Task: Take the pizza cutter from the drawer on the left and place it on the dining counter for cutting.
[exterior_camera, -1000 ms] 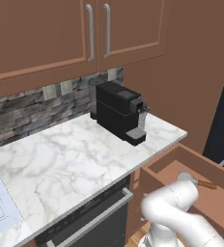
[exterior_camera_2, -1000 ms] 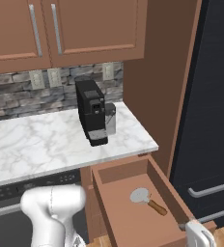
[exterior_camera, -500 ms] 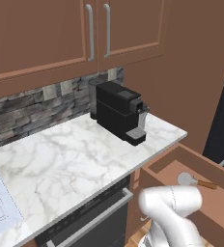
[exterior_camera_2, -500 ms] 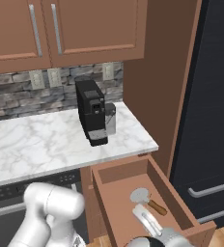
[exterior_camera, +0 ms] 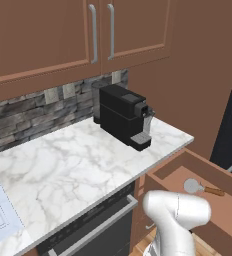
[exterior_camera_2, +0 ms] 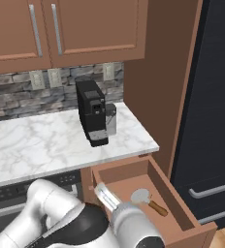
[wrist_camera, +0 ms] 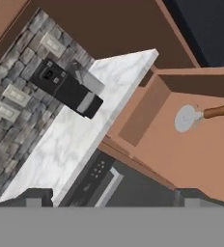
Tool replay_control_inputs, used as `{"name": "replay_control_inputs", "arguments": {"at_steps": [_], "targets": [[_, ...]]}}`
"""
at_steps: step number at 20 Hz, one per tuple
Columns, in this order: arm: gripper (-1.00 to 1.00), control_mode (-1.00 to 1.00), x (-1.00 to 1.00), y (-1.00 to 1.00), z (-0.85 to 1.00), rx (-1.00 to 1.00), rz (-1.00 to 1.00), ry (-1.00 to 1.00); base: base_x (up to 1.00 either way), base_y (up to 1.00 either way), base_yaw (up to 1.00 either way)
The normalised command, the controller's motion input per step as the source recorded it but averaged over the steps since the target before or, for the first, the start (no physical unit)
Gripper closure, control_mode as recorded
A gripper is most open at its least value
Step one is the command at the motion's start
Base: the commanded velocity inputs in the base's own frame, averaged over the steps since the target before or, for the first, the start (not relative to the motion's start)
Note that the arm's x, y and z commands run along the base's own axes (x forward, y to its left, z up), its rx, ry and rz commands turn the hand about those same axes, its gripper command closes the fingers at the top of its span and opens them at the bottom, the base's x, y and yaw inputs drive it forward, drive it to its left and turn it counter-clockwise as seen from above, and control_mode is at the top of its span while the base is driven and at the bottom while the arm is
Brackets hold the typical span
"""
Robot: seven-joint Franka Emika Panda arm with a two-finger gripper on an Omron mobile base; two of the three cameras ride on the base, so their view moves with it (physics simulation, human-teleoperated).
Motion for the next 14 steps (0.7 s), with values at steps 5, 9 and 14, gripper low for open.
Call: {"name": "replay_control_inputs", "arguments": {"at_steps": [5,9,14], "targets": [[-1.00,-1.00,0.23,0.50,0.43,-0.07,-0.09,0.11,0.00,0.00,0.00],[-1.00,-1.00,0.12,0.28,0.22,-0.07,-0.02,0.16,0.00,0.00,0.00],[-1.00,-1.00,-0.02,0.05,0.00,-0.17,0.00,0.14,0.00,0.00,0.00]]}}
